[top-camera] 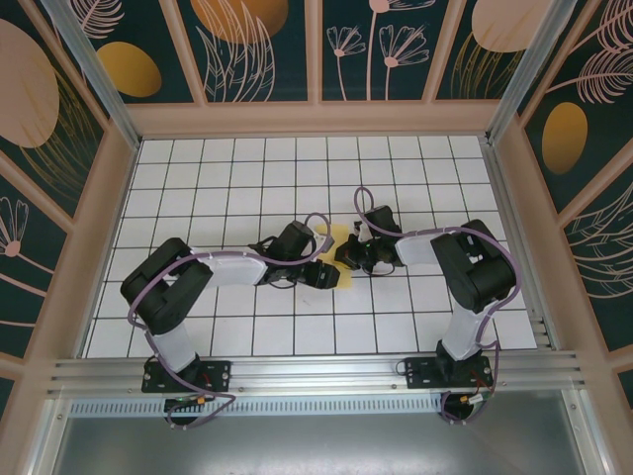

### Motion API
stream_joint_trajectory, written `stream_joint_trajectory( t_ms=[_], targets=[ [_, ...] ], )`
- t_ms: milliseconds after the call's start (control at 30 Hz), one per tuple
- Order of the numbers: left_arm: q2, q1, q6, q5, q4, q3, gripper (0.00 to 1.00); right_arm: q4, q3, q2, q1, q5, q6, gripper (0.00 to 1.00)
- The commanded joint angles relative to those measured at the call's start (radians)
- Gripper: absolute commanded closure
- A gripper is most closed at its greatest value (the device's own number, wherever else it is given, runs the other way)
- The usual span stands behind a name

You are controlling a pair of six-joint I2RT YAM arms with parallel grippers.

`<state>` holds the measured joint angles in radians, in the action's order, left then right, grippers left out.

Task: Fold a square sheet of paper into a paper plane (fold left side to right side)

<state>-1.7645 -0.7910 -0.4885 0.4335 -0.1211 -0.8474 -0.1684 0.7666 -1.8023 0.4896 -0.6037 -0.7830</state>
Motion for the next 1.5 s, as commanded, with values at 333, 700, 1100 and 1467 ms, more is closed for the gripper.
stream_joint_trajectory(
  t_ms=[333, 700, 1100, 1467],
  targets=[
    [-0.019, 0.003, 0.004, -0.038, 0.018, 0.021, 0.5, 0.127, -0.02, -0.065, -0.02, 0.11, 0.024, 0.95],
    [-0.036, 0.003, 0.001, -0.01, -0.003, 0.046, 0.52, 0.127, -0.015, -0.068, -0.02, 0.107, 0.026, 0.95],
    [0.02, -0.003, 0.015, 0.051, -0.007, 0.135, 0.6, 0.132, -0.012, -0.071, -0.022, 0.11, 0.03, 0.95],
    [0.168, 0.001, 0.007, -0.058, 0.055, 0.112, 0.59, 0.133, -0.009, -0.072, -0.022, 0.105, 0.03, 0.95]
  ],
)
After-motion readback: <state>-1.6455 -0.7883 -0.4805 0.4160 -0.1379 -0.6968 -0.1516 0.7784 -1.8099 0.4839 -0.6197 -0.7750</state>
